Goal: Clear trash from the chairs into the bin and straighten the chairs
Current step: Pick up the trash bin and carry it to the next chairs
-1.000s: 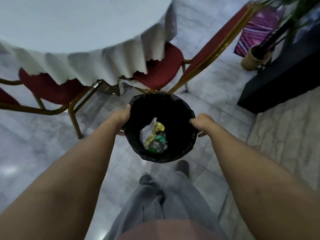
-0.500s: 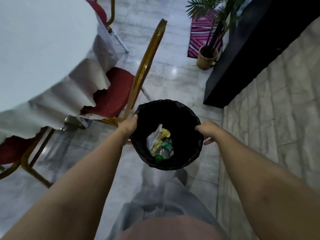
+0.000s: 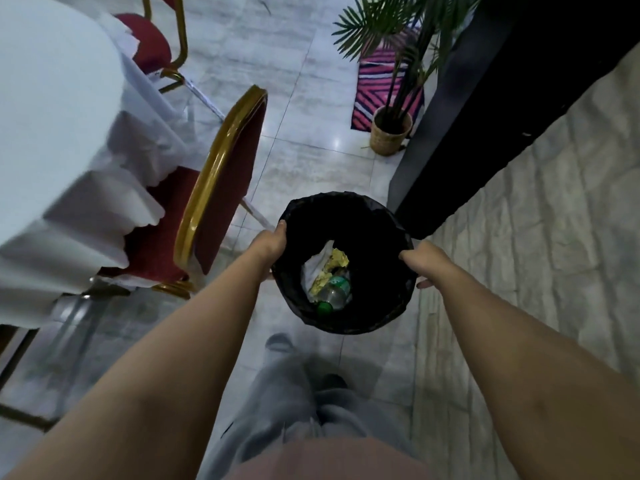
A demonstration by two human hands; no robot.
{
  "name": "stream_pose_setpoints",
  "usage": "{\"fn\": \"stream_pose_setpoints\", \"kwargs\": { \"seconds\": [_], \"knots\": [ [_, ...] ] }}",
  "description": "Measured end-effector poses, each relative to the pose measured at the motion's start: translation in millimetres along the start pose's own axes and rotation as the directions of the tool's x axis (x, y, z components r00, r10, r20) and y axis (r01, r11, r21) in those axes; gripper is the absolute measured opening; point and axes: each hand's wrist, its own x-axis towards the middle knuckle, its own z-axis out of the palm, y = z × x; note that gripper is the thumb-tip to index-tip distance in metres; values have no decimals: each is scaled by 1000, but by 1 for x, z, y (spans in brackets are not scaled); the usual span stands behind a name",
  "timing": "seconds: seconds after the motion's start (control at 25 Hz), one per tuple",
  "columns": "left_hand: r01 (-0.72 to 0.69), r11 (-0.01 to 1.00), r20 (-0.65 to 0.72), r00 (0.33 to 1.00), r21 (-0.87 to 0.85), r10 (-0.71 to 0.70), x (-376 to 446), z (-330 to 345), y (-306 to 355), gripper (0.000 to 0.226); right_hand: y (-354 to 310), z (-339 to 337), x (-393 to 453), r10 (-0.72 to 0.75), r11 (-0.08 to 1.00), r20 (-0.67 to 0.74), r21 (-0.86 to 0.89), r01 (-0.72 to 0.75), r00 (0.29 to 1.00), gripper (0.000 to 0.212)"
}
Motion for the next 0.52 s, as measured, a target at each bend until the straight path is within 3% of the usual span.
{"fn": "stream_pose_setpoints", "kwargs": {
  "seconds": [0.36,0.52],
  "knots": [
    [-19,998,-19,1000,63,20,121,11,145,77,-94,-68,126,121,992,-97,55,-116,988,52],
    [-53,997,-82,995,60,57,171,11,207,83,-148,-97,174,119,992,-164,-14,-123,979,63]
  ]
}}
